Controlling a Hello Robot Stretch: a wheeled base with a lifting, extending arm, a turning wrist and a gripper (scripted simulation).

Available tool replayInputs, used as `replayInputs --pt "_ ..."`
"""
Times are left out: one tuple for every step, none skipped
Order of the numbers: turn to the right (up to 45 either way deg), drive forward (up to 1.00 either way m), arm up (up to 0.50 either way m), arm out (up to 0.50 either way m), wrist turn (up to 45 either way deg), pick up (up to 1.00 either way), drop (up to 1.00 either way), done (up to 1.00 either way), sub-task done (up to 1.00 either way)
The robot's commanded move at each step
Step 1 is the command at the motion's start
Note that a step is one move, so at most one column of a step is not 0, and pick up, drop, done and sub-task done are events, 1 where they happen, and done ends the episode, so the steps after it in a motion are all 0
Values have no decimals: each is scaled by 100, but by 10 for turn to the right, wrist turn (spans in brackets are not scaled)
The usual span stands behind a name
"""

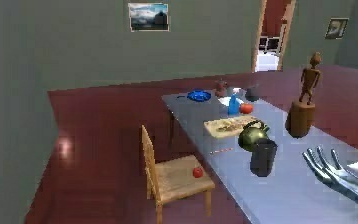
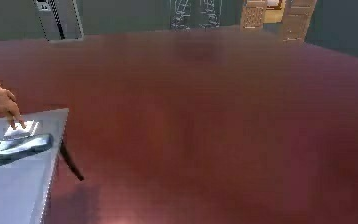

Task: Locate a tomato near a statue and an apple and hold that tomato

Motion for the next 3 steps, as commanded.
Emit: replayInputs --pt "450 0 0 0 0 0 0 0 0" --pt "450 0 0 0 0 0 0 0 0" --pt "450 0 0 0 0 0 0 0 0"
